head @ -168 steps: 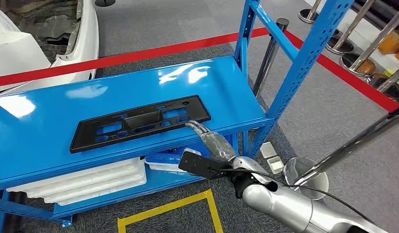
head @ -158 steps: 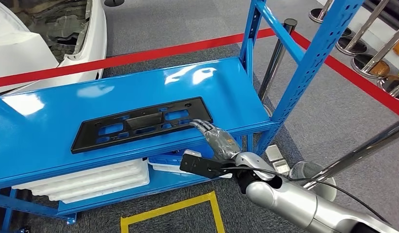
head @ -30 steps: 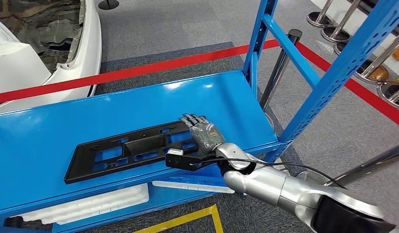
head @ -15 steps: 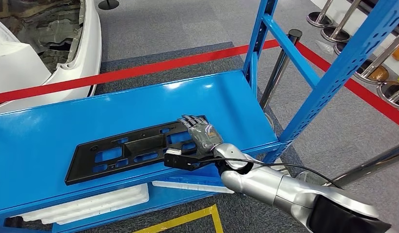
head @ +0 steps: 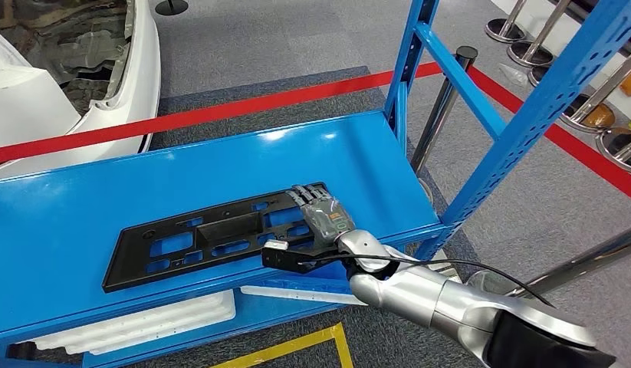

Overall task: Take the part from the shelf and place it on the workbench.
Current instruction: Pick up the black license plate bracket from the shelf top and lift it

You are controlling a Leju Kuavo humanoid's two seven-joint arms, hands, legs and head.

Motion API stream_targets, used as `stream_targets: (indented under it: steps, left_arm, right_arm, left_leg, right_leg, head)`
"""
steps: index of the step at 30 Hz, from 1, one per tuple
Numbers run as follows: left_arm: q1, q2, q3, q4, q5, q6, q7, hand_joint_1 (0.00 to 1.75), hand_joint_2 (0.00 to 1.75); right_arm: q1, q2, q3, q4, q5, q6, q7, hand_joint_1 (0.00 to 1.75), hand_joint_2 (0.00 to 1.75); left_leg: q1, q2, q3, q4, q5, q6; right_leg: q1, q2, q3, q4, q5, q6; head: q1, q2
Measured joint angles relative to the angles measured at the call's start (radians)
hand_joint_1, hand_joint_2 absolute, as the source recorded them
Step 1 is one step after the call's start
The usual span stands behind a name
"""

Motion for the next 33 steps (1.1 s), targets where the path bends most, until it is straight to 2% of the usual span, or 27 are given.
stream_targets:
  steps: [18,33]
  left_arm:
    - [0.000,0.000,0.001,0.000,0.002,0.005,-0.002,0.00,0.00]
    - [0.003,0.000,0.001,0.000,0.003,0.021,-0.002,0.00,0.00]
  right_arm:
    - [0.004,0.002,0.000,0.019,0.134,-0.062,0.041,0.00,1.75]
    - [0.020,0.009,0.000,0.051,0.120,-0.089,-0.012,0.00,1.75]
  left_leg:
    - [0.000,0.000,0.000,0.000,0.000,0.000]
    - [0.000,0.000,0.000,0.000,0.000,0.000]
  right_leg:
    - [0.000,0.000,0.000,0.000,0.000,0.000]
    - [0.000,0.000,0.000,0.000,0.000,0.000]
  head:
    - [0.000,0.000]
    - [0.000,0.000]
